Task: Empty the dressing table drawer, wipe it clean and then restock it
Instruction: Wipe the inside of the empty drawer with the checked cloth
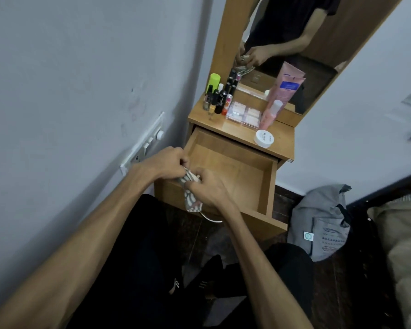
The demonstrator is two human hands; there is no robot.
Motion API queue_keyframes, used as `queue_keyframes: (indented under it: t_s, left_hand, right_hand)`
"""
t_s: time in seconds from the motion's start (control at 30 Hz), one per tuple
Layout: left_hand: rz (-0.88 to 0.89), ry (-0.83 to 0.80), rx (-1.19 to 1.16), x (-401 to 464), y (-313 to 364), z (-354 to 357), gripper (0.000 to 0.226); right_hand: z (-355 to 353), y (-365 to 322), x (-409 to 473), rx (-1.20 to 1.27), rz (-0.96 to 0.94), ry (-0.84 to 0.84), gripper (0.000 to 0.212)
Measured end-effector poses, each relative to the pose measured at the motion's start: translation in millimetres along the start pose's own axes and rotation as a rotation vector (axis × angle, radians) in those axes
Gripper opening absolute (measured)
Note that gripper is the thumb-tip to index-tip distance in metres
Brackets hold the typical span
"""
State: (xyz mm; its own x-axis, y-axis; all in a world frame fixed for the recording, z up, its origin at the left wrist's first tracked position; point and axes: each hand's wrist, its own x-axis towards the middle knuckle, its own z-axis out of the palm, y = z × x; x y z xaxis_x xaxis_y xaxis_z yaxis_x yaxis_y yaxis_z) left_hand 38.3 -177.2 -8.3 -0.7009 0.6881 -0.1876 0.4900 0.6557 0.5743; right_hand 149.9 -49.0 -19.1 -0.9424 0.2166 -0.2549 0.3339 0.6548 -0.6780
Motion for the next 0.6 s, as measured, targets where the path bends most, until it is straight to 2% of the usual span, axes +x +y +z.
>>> queue_keyframes:
  t_s: [0.1,0.17,0.3,0.37,0.47,0.6]
  left_hand:
    - [-0.112,0.195,0.060,-14,-11,6,0.011]
    - [-0.161,0.313,0.091,-23,-17,11,0.016]
    - [-0.163,0.476,-0.039,-32,-22,13,0.012]
    - [-0.151,0.613,-0.127,-28,-14,12,0.017]
    - [-0.142,0.777,-0.124,-5,-1,9,0.015]
    - [-0.205,0.756,-0.046,39,-2,-1,0.017]
  right_hand:
    - [19,-22,8,-0.030,-0.061,-0.015,0.013]
    - [28,-33,11,-0.028,-0.109,-0.039,0.020]
    - [14,-30,25,0.096,-0.098,-0.049,0.013]
    - [-6,-28,41,0.100,-0.113,0.072,0.023]
    - [-28,-40,68,-0.093,-0.264,0.281,0.026]
    - [-38,-46,110,-0.337,-0.483,0.383,0.030]
